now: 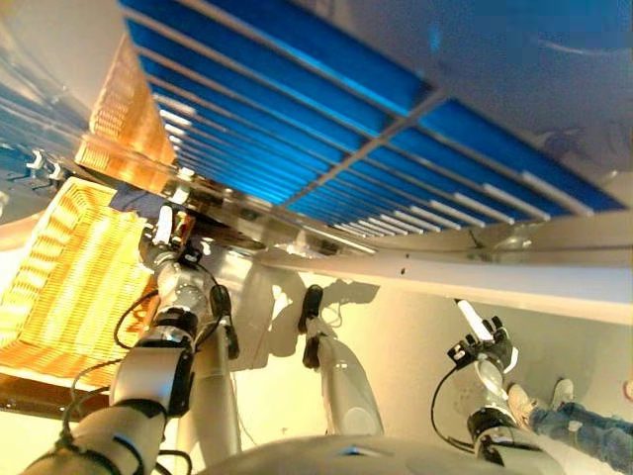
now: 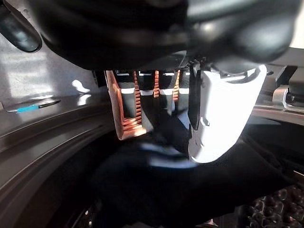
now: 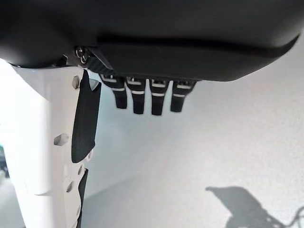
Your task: Pick up the clothes and place them into the washing machine
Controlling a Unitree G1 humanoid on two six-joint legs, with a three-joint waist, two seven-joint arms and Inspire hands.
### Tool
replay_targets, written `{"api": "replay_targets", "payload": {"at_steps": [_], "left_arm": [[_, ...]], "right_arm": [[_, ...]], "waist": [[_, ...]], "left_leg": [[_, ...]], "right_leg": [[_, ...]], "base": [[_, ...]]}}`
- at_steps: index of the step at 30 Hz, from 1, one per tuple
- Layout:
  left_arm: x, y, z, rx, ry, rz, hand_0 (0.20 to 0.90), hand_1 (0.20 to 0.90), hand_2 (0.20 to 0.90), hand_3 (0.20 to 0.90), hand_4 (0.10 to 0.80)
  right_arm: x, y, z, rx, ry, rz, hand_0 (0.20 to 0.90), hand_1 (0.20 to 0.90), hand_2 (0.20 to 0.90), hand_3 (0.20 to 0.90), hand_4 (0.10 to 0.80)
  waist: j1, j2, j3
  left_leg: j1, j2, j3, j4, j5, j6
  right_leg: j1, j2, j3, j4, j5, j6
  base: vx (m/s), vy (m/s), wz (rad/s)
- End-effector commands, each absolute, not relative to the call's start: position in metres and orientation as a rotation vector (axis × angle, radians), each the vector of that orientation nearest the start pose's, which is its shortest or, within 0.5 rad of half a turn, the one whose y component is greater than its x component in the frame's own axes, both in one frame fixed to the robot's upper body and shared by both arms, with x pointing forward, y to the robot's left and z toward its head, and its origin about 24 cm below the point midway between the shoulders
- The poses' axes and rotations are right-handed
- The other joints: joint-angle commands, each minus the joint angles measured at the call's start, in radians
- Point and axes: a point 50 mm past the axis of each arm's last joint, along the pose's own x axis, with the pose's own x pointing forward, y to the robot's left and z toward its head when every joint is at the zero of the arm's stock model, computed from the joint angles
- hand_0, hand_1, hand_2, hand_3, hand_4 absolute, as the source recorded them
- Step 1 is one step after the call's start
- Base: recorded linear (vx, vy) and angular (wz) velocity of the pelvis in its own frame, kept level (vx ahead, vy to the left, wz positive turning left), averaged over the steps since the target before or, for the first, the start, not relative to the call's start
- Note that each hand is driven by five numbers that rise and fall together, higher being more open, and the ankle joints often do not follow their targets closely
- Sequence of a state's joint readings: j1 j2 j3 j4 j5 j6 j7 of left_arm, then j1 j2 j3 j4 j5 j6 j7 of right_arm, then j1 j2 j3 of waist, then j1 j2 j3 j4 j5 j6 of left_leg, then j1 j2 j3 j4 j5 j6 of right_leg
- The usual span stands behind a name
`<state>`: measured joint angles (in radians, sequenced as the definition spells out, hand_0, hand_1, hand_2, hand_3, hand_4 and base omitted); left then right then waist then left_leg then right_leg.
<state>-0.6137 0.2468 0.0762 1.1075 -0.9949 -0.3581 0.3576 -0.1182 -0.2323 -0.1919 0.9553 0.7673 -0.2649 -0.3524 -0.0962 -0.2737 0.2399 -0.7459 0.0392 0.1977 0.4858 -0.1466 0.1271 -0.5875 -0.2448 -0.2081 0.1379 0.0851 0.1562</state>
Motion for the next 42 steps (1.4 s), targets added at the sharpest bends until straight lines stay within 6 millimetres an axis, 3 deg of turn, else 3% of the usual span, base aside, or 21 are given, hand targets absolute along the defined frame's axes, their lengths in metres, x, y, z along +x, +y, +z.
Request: {"api": "replay_targets", "payload": {"at_steps": [1, 11, 17, 18, 20, 21, 22, 28, 34, 38, 42], "left_arm": [[0.345, 0.242, 0.038, -0.713, 0.018, 0.741, 0.2, 0.2, 0.2, 0.2, 0.3], [0.355, 0.234, 0.057, -0.705, -0.041, 0.69, 0.2, 0.2, 0.2, 0.2, 0.3], [0.373, 0.213, 0.1, -0.784, -0.202, 0.489, 0.2, 0.2, 0.2, 0.2, 0.3], [0.373, 0.213, 0.1, -0.786, -0.204, 0.487, 0.2, 0.2, 0.2, 0.2, 0.3], [0.378, 0.215, 0.127, -0.792, -0.302, 0.428, 0.2, 0.2, 0.2, 0.2, 0.3], [0.378, 0.216, 0.128, -0.792, -0.303, 0.427, 0.2, 0.2, 0.2, 0.2, 0.3], [0.381, 0.214, 0.146, -0.812, -0.371, 0.368, 0.2, 0.2, 0.2, 0.2, 0.3], [0.382, 0.21, 0.158, -0.951, -0.452, 0.267, 0.2, 0.2, 0.2, 0.2, 0.3], [0.382, 0.196, 0.155, -1.095, -0.487, 0.163, 0.2, 0.2, 0.2, 0.2, 0.3], [0.383, 0.195, 0.154, -1.119, -0.489, 0.169, 0.2, 0.2, 0.2, 0.2, 0.3], [0.386, 0.197, 0.153, -1.074, -0.468, 0.197, 0.2, 0.2, 0.2, 0.2, 0.3]], "right_arm": [[0.171, -0.338, -0.068, 0.344, 0.356, -1.118, 0.9, 0.9, 0.9, 0.9, 0.8], [0.17, -0.344, -0.065, 0.328, 0.353, -1.119, 0.9, 0.9, 0.9, 0.9, 0.8], [0.171, -0.351, -0.062, 0.321, 0.348, -1.108, 0.9, 0.9, 0.9, 0.9, 0.8], [0.171, -0.351, -0.062, 0.321, 0.347, -1.108, 0.9, 0.9, 0.9, 0.9, 0.8], [0.173, -0.352, -0.06, 0.33, 0.337, -1.097, 0.9, 0.9, 0.9, 0.9, 0.8], [0.173, -0.352, -0.06, 0.332, 0.336, -1.096, 0.9, 0.9, 0.9, 0.9, 0.8], [0.173, -0.351, -0.06, 0.346, 0.329, -1.078, 0.9, 0.9, 0.9, 0.9, 0.8], [0.174, -0.348, -0.063, 0.373, 0.325, -1.032, 0.9, 0.9, 0.9, 0.9, 0.8], [0.187, -0.337, -0.062, 0.429, 0.291, -0.958, 0.9, 0.9, 0.9, 0.9, 0.8], [0.187, -0.336, -0.063, 0.472, 0.265, -0.98, 0.9, 0.9, 0.9, 0.9, 0.8], [0.181, -0.335, -0.067, 0.477, 0.269, -1.011, 0.9, 0.9, 0.9, 0.9, 0.8]], "waist": [[0.013, 0.06, -0.04], [0.009, 0.05, -0.061], [0.001, 0.057, -0.076], [0.001, 0.056, -0.075], [-0.006, 0.056, -0.084], [-0.006, 0.055, -0.084], [-0.015, 0.052, -0.091], [-0.03, 0.04, -0.108], [-0.044, -0.01, -0.116], [-0.037, -0.055, -0.113], [-0.029, -0.05, -0.126]], "left_leg": [[0.071, 0.0, -0.086, -0.048, -0.087, -0.069], [0.099, 0.001, -0.086, -0.091, -0.075, -0.076], [0.121, -0.007, -0.077, -0.129, -0.063, -0.08], [0.122, -0.008, -0.077, -0.131, -0.062, -0.079], [0.125, -0.009, -0.073, -0.139, -0.06, -0.081], [0.125, -0.009, -0.072, -0.139, -0.059, -0.08], [0.127, -0.008, -0.069, -0.142, -0.059, -0.082], [0.126, -0.006, -0.066, -0.15, -0.056, -0.087], [0.068, 0.022, -0.087, -0.08, -0.072, -0.09], [-0.029, 0.042, -0.131, 0.093, -0.134, -0.077], [-0.093, 0.044, -0.168, 0.206, -0.182, -0.063]], "right_leg": [[0.038, 0.053, -0.025, 0.142, -0.049, -0.024], [0.059, 0.053, -0.027, 0.112, -0.035, -0.019], [0.081, 0.05, -0.022, 0.074, -0.006, -0.011], [0.081, 0.049, -0.022, 0.073, -0.004, -0.011], [0.09, 0.05, -0.018, 0.054, 0.012, -0.005], [0.09, 0.05, -0.018, 0.053, 0.014, -0.005], [0.095, 0.052, -0.014, 0.041, 0.023, -0.001], [0.105, 0.057, -0.009, 0.01, 0.049, 0.012], [0.075, 0.075, -0.012, 0.036, 0.056, 0.018], [-0.04, 0.106, -0.033, 0.24, -0.031, 0.0], [-0.108, 0.113, -0.066, 0.384, -0.114, -0.021]], "base": [[0.0, 0.0, 0.0], [0.005, -0.001, -0.01], [0.002, 0.003, 0.01], [0.014, 0.014, 0.03], [0.0, 0.0, 0.0], [0.0, 0.0, 0.0], [0.0, 0.0, 0.0], [0.006, 0.0, -0.02], [-0.012, -0.049, -0.07], [0.006, -0.059, 0.08], [0.038, 0.001, 0.06]]}}
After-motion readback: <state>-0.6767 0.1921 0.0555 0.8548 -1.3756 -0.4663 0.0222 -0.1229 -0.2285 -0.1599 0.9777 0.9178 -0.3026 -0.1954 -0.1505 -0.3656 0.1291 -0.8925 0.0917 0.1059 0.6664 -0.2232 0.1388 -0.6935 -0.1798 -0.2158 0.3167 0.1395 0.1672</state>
